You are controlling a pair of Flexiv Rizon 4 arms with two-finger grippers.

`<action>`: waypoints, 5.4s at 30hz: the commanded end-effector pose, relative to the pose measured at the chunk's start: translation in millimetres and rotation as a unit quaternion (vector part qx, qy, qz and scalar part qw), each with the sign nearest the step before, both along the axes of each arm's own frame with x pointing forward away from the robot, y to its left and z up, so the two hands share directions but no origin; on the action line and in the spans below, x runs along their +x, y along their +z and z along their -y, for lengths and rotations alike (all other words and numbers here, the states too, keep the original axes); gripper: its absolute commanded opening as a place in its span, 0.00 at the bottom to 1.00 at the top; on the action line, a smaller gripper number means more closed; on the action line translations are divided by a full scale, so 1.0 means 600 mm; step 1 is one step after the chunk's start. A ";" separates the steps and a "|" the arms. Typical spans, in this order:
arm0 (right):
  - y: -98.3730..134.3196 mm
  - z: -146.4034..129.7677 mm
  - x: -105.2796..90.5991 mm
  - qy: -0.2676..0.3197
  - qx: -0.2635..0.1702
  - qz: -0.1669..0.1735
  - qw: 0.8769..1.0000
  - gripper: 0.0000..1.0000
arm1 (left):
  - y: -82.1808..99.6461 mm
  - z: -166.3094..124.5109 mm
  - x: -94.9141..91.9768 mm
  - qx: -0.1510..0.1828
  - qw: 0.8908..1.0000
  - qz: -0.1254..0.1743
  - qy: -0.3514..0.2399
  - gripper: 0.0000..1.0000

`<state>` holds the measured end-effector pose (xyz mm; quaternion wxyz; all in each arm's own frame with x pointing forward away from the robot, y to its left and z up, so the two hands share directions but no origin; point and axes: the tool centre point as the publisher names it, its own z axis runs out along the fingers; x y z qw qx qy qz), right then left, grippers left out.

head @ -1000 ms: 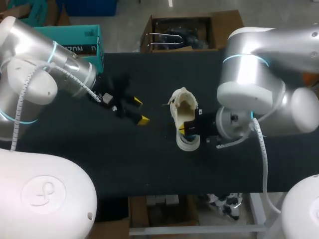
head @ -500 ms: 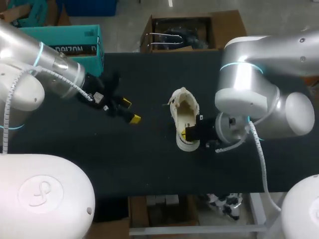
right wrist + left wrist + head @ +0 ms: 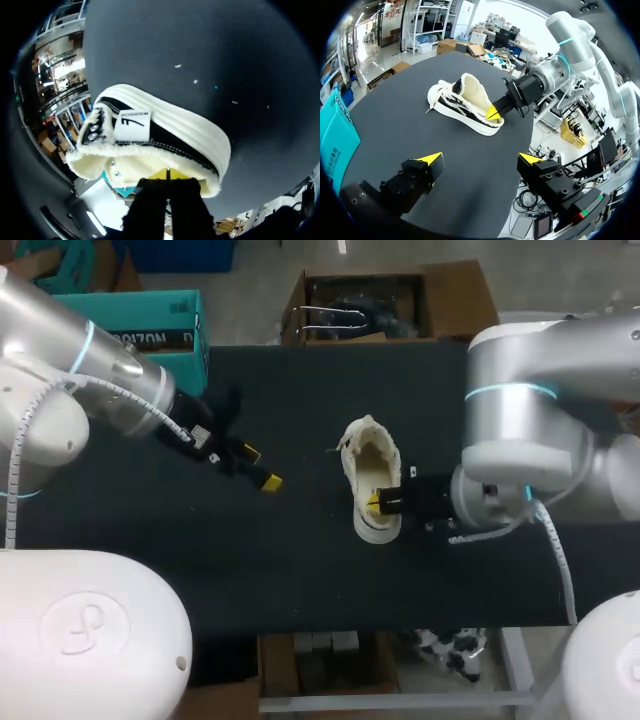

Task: Open the shoe tongue, take the insole out of the shoe, put the insole back into the shoe, and pack the shoe into the shoebox

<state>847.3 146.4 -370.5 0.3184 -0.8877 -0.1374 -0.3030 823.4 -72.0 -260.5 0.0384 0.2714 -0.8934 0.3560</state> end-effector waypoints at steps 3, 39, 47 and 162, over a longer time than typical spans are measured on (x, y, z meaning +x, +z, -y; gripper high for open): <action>0.055 0.045 -0.002 0.113 0.023 -0.064 0.991 1.00 | -0.003 0.005 -0.011 0.006 1.000 -0.004 0.005 1.00; 0.120 0.143 -0.009 0.354 -0.051 -0.062 0.932 1.00 | -0.058 0.111 0.040 0.195 0.913 -0.146 0.328 1.00; 0.138 0.174 -0.041 0.388 -0.131 -0.012 0.912 1.00 | -0.081 0.144 0.075 0.196 0.884 -0.205 0.372 1.00; 0.153 0.333 -0.067 0.863 -0.349 0.304 0.204 1.00 | 0.283 -0.328 0.487 0.233 0.943 0.226 -0.070 0.00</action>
